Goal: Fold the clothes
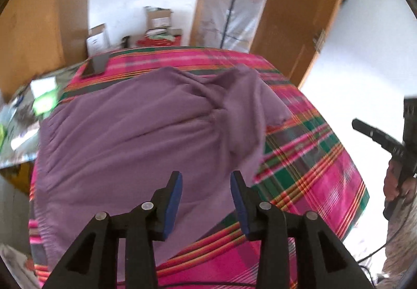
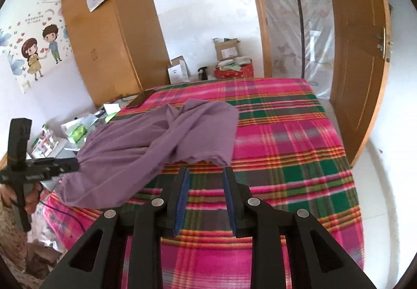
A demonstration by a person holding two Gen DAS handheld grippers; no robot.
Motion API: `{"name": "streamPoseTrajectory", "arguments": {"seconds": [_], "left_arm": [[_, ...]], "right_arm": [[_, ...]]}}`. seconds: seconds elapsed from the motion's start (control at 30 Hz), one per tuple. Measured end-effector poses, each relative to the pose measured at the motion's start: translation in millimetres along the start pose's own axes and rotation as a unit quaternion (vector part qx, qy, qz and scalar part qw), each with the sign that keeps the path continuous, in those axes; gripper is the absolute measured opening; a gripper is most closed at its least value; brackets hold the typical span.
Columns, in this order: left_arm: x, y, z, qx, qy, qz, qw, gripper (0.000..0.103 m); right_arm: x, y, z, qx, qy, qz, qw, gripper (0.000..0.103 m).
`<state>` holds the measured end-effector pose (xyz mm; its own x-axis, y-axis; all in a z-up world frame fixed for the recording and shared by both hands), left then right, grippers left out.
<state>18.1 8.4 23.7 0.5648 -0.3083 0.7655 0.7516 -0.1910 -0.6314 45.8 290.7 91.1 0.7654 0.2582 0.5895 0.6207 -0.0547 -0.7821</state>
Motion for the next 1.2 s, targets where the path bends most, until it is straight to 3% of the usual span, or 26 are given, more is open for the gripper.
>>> {"name": "streamPoseTrajectory", "arguments": {"seconds": [0.17,0.33,0.4,0.5,0.77,0.83,1.0,1.2], "left_arm": [[-26,-5,56,-0.060,0.000,-0.011,0.9981,0.039],[-44,4,62,-0.078,-0.032,-0.012,0.9964,0.039],[-48,7,62,-0.081,-0.042,-0.013,0.9957,0.039],[-52,12,62,-0.086,-0.057,-0.014,0.9946,0.039],[-64,17,56,-0.069,-0.046,-0.023,0.9963,0.039],[-68,18,53,-0.059,-0.035,-0.027,0.9973,0.036],[-71,18,50,-0.053,-0.016,-0.032,0.9980,0.017],[-71,17,51,-0.050,0.002,-0.031,0.9983,0.010]], "right_arm": [[-18,11,12,-0.012,0.003,-0.022,1.000,0.028],[-46,22,10,-0.017,-0.023,-0.045,0.999,0.033],[-59,22,10,-0.026,-0.029,-0.052,0.998,0.039],[-75,11,4,-0.036,-0.047,-0.051,0.997,0.039],[-119,-31,-27,-0.025,-0.086,-0.041,0.995,0.040],[-133,-41,-29,-0.026,-0.083,-0.040,0.995,0.040],[-165,-59,-23,-0.053,-0.079,-0.047,0.994,0.040],[-198,-74,-16,-0.066,-0.072,-0.059,0.993,0.040]]}}
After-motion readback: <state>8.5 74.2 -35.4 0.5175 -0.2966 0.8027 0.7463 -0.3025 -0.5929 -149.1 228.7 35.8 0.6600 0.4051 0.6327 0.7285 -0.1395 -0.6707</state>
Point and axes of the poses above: each gripper's, at about its wrist camera, not at the fingertips, and x roughly against the way its jaws point, z to its right, y to its underside, the point moved 7 cm from there along -x, roughly the way its jaws point, and after that the axes turned 1 degree about -x, right-handed, at the moved point
